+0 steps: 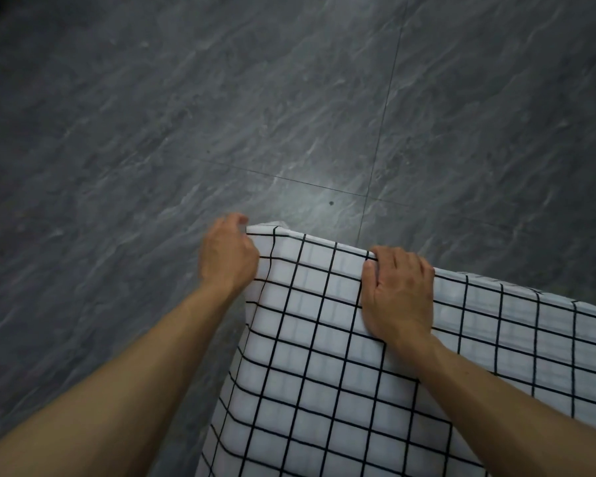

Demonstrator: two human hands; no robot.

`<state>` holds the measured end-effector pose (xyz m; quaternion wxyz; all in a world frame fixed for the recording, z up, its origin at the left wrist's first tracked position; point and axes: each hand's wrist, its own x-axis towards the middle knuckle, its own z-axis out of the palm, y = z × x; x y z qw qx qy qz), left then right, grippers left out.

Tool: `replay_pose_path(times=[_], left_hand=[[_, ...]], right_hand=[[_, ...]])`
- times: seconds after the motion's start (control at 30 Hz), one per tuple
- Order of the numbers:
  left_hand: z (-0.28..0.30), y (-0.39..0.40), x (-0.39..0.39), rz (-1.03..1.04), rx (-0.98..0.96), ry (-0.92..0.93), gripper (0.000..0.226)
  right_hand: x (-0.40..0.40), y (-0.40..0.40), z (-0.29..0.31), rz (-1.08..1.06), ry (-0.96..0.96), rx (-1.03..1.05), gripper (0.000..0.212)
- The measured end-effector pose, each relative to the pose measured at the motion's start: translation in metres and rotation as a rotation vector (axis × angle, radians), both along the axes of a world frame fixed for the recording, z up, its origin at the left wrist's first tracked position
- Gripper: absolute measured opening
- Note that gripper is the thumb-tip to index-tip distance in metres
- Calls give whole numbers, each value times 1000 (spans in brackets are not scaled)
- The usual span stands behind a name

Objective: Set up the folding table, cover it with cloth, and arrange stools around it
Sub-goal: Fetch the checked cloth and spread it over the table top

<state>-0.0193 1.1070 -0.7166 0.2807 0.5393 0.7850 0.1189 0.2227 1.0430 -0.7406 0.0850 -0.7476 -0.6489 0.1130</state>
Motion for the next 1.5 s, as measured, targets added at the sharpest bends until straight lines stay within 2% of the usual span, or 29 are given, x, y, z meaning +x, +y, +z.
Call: replay_pose_path(times=[0.07, 0.13, 0.27, 0.4, 0.57, 0.8, 0.9, 0.97, 1.1, 1.17, 1.27, 1.37, 1.43, 1.5], left_hand=[[-1, 0, -10, 133, -100, -60, 33], [-2, -3, -17, 188, -120, -107, 27], [-2, -9, -23, 201, -31, -130, 21], [-5, -5, -21, 203, -26, -181, 26], [-10, -3, -16, 221, 46, -143, 21], [0, 3, -23, 59, 170, -43, 16], [7, 16, -29, 11, 154, -33, 16], [10, 25, -33, 10, 92, -81, 15], [7, 28, -36, 92, 11, -310, 14], [4, 25, -32, 121, -11, -328, 15], [-2, 22, -28, 78, -36, -114, 12], [-1, 17, -29, 46, 96, 50, 7], [3, 11, -23, -75, 255, 179, 14], [11, 5, -8, -288, 378, 223, 22]], right_hand=[[1, 0, -1, 1, 4, 5, 32], [1, 1, 0, -1, 12, 14, 32], [0, 1, 0, 4, 21, 10, 33], [-1, 1, 1, 3, 27, 15, 30], [-1, 2, 1, -5, 11, 8, 30], [1, 2, 0, 7, 12, 1, 33], [1, 2, 1, 8, 12, 3, 35], [1, 3, 1, 8, 14, 4, 36], [1, 3, 2, 6, 17, 8, 36], [2, 2, 2, 7, 13, 10, 35], [2, 2, 1, 9, 13, 11, 34], [2, 3, 0, 6, 4, 19, 33], [2, 3, 1, 3, 6, 20, 32], [2, 3, 1, 5, 8, 21, 31]])
